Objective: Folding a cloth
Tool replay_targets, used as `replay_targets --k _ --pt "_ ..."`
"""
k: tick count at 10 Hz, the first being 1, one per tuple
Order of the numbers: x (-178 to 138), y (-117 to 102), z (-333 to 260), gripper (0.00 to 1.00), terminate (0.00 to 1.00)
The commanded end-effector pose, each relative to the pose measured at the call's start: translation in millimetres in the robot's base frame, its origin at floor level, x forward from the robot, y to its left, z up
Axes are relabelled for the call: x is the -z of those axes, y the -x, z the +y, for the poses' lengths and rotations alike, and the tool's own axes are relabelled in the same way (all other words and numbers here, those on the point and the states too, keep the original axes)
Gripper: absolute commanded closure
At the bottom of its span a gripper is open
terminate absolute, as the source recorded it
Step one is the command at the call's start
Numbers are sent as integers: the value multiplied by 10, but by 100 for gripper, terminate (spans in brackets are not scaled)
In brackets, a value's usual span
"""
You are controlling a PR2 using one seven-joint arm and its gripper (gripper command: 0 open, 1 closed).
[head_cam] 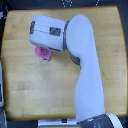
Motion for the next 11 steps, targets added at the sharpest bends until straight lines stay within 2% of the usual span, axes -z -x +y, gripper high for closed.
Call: replay_targets --k 1,7,8,11 --pt "209 57 250 100 0" --pt "223 8 217 100 0" --pt "239 9 225 0 0" --pt "281 -37 266 0 0"
